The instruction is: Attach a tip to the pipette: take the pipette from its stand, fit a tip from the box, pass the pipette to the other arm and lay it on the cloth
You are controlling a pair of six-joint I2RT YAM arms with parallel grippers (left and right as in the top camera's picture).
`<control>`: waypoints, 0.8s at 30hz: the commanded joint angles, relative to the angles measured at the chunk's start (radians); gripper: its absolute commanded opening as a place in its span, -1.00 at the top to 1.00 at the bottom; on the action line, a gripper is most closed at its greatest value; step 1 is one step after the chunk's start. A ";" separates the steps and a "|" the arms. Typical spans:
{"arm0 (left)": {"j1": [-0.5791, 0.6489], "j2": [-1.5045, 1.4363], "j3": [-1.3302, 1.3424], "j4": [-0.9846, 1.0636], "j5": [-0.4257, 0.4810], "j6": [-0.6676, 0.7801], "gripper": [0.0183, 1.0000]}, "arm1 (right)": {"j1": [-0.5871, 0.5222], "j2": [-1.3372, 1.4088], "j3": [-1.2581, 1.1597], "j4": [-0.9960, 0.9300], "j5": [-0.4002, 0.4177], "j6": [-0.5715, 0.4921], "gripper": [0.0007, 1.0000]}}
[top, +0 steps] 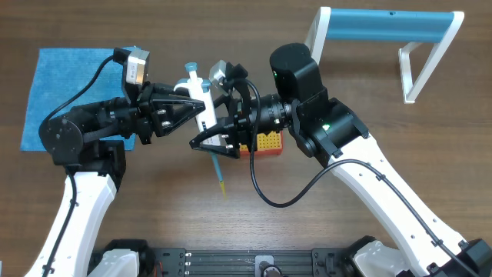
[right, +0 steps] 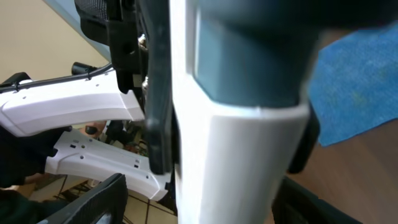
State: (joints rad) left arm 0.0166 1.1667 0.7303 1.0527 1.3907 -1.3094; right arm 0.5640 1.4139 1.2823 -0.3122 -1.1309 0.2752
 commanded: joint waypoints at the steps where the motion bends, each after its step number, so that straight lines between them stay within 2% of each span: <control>1: 0.003 -0.007 0.022 0.003 -0.021 0.006 0.98 | -0.026 0.005 0.018 0.007 0.019 -0.007 -0.50; 9: 0.032 -0.006 0.022 0.003 -0.029 -0.002 0.99 | -0.143 0.005 0.018 0.004 0.019 -0.026 -0.50; 12: 0.082 -0.006 0.034 0.003 -0.033 -0.014 0.98 | -0.194 0.005 0.018 0.000 -0.013 -0.053 -0.51; 17: 0.206 -0.006 0.092 -0.013 -0.016 -0.018 0.98 | -0.267 0.005 0.018 0.000 -0.076 -0.063 -0.51; 24: 0.438 -0.006 0.223 -0.106 0.086 -0.017 0.98 | -0.307 0.005 0.018 0.000 -0.047 -0.071 -0.51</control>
State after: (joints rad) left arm 0.3542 1.1667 0.8684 0.9638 1.4170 -1.3220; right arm 0.2695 1.4143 1.2823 -0.3134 -1.1702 0.2264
